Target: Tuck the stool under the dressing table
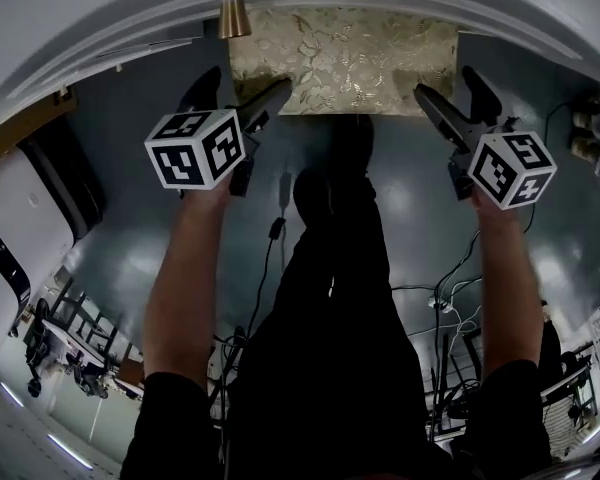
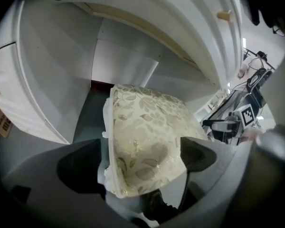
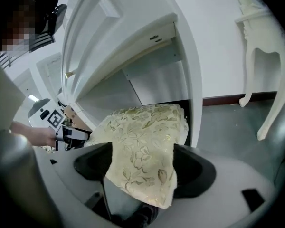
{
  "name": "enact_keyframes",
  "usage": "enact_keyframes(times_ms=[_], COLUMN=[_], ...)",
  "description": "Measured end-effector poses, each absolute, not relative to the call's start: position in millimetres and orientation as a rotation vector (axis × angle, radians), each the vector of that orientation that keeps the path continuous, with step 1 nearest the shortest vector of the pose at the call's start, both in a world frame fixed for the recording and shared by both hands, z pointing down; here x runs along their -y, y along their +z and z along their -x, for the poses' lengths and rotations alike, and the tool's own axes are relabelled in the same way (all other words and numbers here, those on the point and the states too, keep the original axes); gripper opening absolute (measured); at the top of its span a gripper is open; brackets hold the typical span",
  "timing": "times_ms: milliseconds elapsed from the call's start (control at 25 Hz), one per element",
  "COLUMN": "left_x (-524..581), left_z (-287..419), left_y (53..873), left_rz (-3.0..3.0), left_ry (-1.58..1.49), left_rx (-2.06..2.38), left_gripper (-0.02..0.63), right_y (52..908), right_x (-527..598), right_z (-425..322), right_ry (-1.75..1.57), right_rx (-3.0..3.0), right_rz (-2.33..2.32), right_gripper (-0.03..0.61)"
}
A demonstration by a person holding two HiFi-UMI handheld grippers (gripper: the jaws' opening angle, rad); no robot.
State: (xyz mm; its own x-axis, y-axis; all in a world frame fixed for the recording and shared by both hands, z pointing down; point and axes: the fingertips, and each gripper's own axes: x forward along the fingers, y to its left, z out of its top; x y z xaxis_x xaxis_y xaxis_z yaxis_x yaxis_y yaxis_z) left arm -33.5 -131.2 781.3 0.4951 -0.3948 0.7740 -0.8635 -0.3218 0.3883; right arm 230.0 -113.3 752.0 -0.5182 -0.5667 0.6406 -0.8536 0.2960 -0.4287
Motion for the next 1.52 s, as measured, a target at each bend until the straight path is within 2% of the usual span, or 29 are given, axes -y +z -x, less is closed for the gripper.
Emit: enact_keyframes(times_ms=[40,80,120,200,280,320,400,920,1120,1520], left_x=[123,116,111,104,97,93,85,80,84,161], left_z=[35,37,39,43,45,45,44,42,44,24], left_y=[776,772,770,767,764,763,763,789,784,787], left_rz=[-1.928,-1.941,-1.952,-1.960,-1.961,-1.962,-1.962,-1.922,-1.927,-1.967], left_ry=[0.721,0.727,0.736,0.744,0.729,0.719,0.712,0.882,0.839,0.812], left_rx=[1.035,1.040,1.055,1.093,1.116,1.117,1.098,1.122,1.242,1.329], left_gripper=[0.504,0.450,0.392,0.294,0.094,0.049,0.012,0.006,0.006,0.006], right_y=[749,747,747,749,753,755,760,797,791,793], right_x=[109,105,102,95,86,81,71,62,63,143], right_z=[-233,-237,-240,-243,-242,-241,-238,-233,-232,-253], right_ry=[1.076,1.079,1.090,1.137,1.178,1.187,1.189,1.260,1.200,1.142], right_rx=[2.196,2.184,2.174,2.174,2.178,2.173,2.145,1.941,1.985,2.005], right_rz=[-1.298,-1.328,-1.354,-1.371,-1.366,-1.358,-1.337,-1.277,-1.353,-1.516], right_gripper=[0.371,0.199,0.081,0.080,0.075,0.075,0.067,0.049,0.049,0.049])
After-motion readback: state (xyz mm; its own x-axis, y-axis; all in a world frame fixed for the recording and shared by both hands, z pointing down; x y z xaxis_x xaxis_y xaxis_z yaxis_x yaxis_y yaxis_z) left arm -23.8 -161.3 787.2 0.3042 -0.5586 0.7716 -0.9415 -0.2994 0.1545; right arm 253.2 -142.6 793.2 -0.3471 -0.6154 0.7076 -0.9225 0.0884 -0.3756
